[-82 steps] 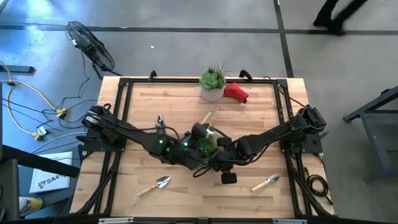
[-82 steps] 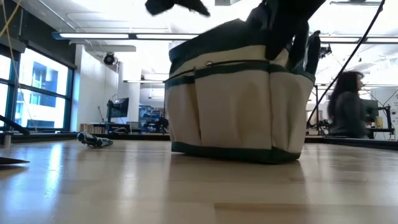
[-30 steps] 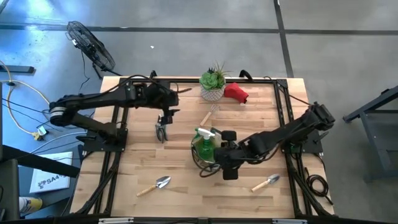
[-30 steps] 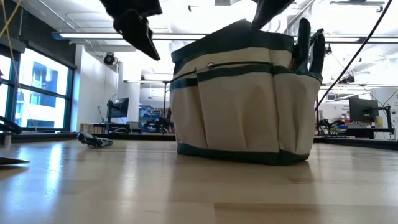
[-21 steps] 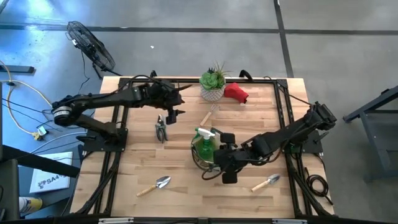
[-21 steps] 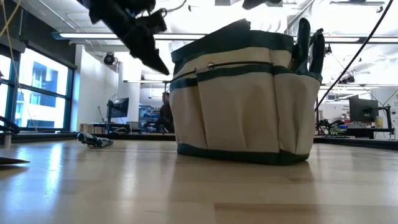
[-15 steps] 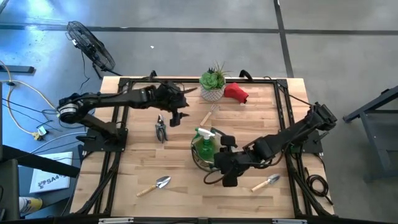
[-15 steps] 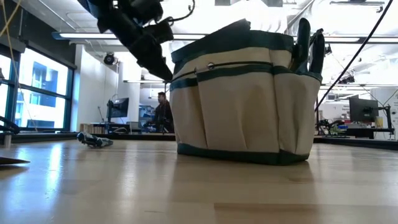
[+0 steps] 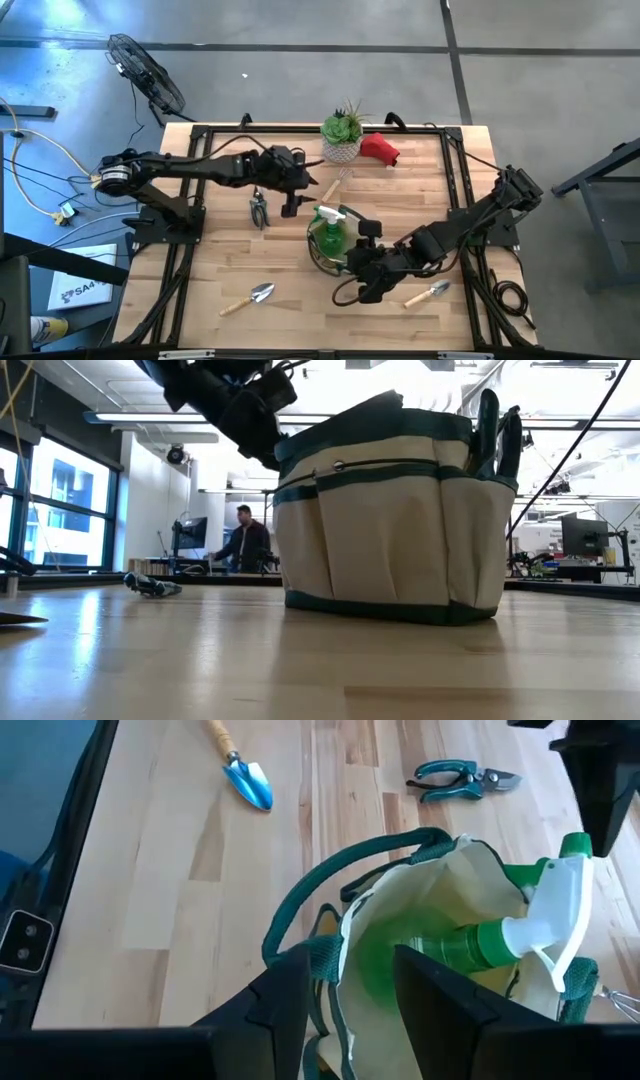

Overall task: Pick & Place Garden tools in Gardening bag
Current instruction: Put the green spray bottle into the gardening bag

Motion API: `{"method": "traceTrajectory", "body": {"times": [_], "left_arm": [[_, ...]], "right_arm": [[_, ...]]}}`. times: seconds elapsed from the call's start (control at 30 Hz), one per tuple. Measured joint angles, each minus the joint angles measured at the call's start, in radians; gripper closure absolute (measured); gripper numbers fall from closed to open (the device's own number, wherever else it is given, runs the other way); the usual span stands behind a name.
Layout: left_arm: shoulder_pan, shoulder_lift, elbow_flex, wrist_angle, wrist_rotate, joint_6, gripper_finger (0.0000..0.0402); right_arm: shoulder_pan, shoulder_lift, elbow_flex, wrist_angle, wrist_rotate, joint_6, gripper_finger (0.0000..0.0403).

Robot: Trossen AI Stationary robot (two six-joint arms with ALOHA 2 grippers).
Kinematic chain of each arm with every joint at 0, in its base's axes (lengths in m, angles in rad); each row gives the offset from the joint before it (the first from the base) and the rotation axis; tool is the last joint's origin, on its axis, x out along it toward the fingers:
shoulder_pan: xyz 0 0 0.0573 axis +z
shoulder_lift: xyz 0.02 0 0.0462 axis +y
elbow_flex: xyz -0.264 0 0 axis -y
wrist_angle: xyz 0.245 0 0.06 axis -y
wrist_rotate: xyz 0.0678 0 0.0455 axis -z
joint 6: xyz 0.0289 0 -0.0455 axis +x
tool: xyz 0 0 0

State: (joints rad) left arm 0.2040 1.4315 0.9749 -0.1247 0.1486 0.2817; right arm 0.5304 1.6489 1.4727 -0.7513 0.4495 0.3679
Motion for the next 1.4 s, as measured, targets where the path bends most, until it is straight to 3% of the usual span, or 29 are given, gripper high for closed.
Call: {"method": "traceTrajectory", "body": {"times": [0.47, 0.83, 1.03, 1.13, 1.4], "left_arm": [[-0.097, 0.0, 0.022, 0.014, 0.001, 0.007, 0.0178], [-0.162, -0.008, 0.13, -0.082, 0.019, 0.009, 0.0178], [-0.142, -0.008, 0.187, -0.333, -0.066, 0.051, 0.0178], [-0.121, -0.008, 0.197, -0.374, -0.084, 0.02, 0.0178], [-0.071, 0.001, 0.198, -0.327, 0.151, -0.106, 0.0178]], "right_arm": [[0.0, 0.0, 0.0, -0.002, 0.001, 0.002, 0.0266], [0.0, 0.0, 0.0, -0.015, -0.001, 0.022, 0.0266], [0.0, 0.0, 0.0, -0.064, -0.005, 0.075, 0.0266], [0.0, 0.0, 0.0, -0.064, -0.006, 0.078, 0.0266], [0.0, 0.0, 0.0, -0.064, -0.006, 0.074, 0.0266]]}}
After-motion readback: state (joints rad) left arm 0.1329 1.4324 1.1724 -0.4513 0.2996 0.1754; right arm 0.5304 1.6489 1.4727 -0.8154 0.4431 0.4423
